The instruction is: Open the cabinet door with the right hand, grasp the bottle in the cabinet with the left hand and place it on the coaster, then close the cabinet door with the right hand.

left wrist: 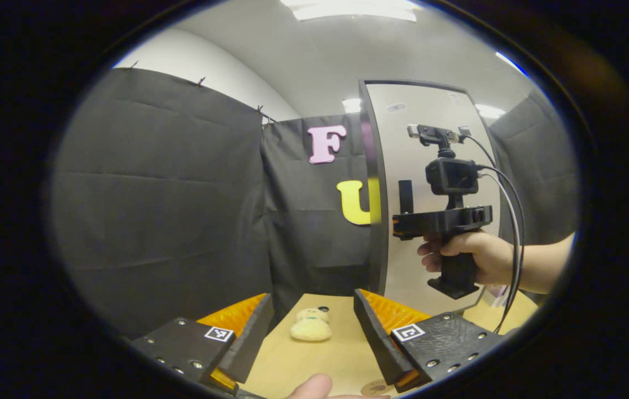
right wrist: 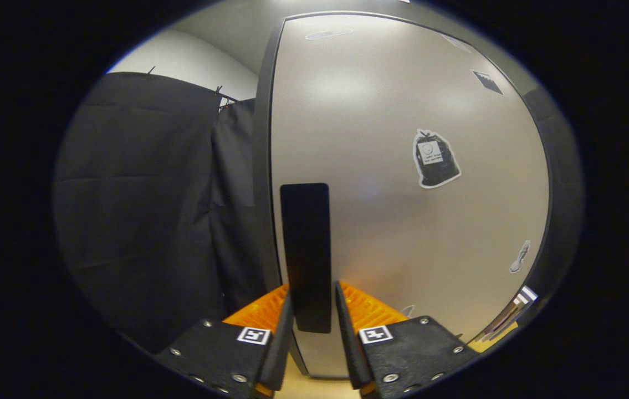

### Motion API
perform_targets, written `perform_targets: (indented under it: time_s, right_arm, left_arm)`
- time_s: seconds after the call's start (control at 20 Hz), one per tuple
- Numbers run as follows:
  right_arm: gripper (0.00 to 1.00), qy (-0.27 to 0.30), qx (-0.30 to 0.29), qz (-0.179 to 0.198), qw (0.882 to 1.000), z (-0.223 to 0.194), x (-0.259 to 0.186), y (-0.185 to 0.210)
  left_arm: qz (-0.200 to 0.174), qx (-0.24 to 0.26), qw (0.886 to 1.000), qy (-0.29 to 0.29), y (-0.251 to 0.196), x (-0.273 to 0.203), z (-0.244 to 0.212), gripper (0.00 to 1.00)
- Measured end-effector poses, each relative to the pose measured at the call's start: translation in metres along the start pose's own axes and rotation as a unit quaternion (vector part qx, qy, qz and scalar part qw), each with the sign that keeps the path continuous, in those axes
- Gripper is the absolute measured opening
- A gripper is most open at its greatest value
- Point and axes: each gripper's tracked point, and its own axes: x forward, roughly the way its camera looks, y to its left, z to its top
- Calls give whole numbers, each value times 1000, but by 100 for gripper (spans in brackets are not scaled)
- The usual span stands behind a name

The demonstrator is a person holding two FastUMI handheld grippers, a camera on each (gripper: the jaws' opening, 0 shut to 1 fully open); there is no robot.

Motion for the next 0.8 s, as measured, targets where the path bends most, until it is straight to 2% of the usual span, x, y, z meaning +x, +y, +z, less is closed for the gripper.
perform_targets:
  time_s: [0.05, 0.3, 0.5, 0.8]
  right_arm:
    - [35, 6, -10, -1, 1000, -1, 5, -1]
    - [22, 20, 0, 8, 1000, -3, 1, 0]
    - [20, 17, -8, 18, 1000, -3, -13, 3]
    - [21, 4, -27, 33, 999, -3, -41, 5]
  left_arm:
    - [-1, -4, 1000, 2, 0, 0, -1, 88]
    - [-5, -16, 1000, 3, 1, 7, -4, 87]
    - [-40, -35, 999, 2, -12, 26, -2, 87]
    - [-55, -31, 998, 5, -14, 85, 3, 87]
